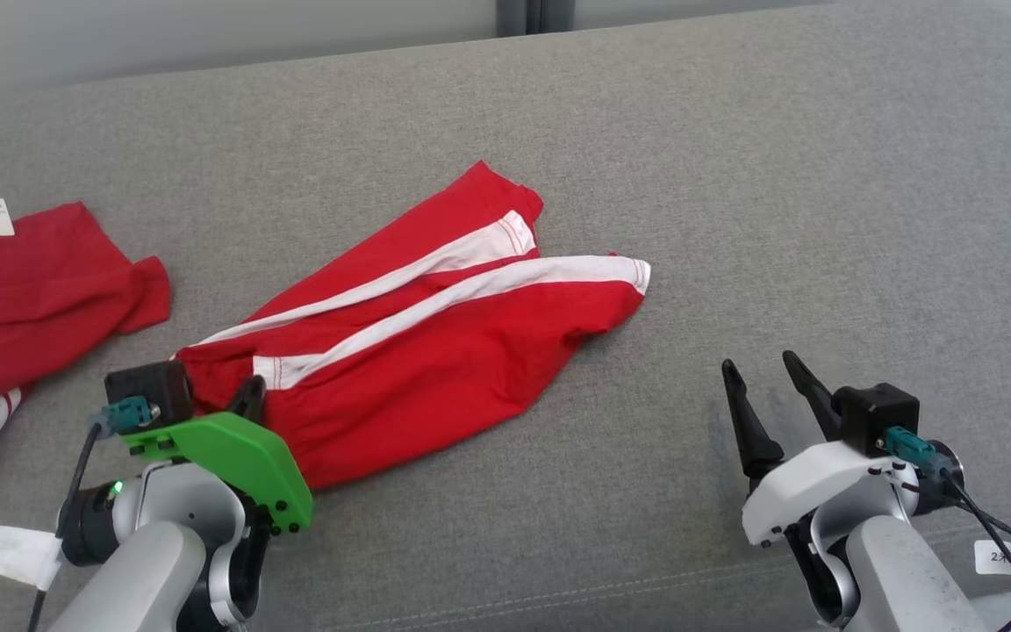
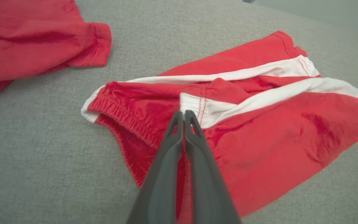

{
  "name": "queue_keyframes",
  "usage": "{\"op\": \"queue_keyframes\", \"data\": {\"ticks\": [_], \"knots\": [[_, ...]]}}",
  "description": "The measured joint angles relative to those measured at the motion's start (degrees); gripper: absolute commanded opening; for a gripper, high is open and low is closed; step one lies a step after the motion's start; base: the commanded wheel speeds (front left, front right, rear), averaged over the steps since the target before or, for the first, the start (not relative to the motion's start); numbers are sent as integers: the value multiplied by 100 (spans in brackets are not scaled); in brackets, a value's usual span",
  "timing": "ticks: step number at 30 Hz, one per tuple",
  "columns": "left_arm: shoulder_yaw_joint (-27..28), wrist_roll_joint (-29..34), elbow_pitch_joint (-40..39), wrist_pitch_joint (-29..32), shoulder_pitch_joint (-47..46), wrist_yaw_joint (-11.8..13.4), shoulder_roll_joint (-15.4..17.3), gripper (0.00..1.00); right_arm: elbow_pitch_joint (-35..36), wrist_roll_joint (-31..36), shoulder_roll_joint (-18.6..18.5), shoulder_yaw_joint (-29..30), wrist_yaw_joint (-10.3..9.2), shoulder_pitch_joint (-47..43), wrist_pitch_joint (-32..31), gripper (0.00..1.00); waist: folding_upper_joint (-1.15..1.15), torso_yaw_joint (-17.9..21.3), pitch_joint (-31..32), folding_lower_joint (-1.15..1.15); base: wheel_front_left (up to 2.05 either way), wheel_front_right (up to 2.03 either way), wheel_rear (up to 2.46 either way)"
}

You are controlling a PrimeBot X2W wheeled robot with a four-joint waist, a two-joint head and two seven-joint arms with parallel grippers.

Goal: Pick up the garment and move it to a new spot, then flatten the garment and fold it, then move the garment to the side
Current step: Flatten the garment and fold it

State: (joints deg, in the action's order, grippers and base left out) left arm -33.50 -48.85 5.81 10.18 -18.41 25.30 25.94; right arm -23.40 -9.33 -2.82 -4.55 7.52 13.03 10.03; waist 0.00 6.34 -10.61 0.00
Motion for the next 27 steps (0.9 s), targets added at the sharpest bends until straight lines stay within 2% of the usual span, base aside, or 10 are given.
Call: {"op": "queue_keyframes", "data": {"ticks": [4, 5, 6, 7, 8, 9, 15, 19, 25, 27], "knots": [[-12, -1, -32, -60, 150, 55, -5, 0, 70, -1, 0, -37, 0, -2, -62, 100, 0, -95, 47, 0, 0, 0, 0], [9, 23, -22, -191, 153, 73, -11, 89, 82, -1, 0, -46, 0, -3, -66, 100, 0, -107, 57, 0, 0, 0, 0], [3, 78, 13, -216, 147, 91, -3, 100, 91, -1, 0, -56, 0, -3, -71, 100, 0, -113, 69, 0, 0, 0, 0], [-11, 80, 54, -188, 155, 93, -10, 97, 99, -1, 0, -63, 0, -5, -90, 100, 0, -116, 80, 0, 0, 0, 0], [3, 62, 91, -218, 174, 103, -32, 85, 108, -1, -2, -74, 0, -12, -93, 100, 0, -116, 87, 0, 0, 0, 0], [12, 62, 125, -265, 184, 126, -38, 99, 116, -2, -1, -83, 0, -19, -96, 100, 0, -113, 93, 0, 0, 0, 0], [126, -25, 215, -387, 406, 244, -86, 100, 126, -3, 0, -73, 0, -100, -124, 100, 0, -98, 146, 0, 0, 0, 0], [311, -92, 132, -740, 622, 241, -102, 100, 158, -30, 4, 63, 0, -140, -118, 100, 0, -112, 219, 0, 0, 0, 0], [761, -34, -166, -2214, 704, -233, -382, 100, 231, -357, 11, 249, 0, -250, 31, 100, 0, -218, 350, 0, 0, 0, 0], [791, 64, -101, -2393, 745, -434, -500, 100, 281, -481, -4, 323, 0, -279, 137, 100, 0, -264, 411, 0, 0, 0, 0]]}}
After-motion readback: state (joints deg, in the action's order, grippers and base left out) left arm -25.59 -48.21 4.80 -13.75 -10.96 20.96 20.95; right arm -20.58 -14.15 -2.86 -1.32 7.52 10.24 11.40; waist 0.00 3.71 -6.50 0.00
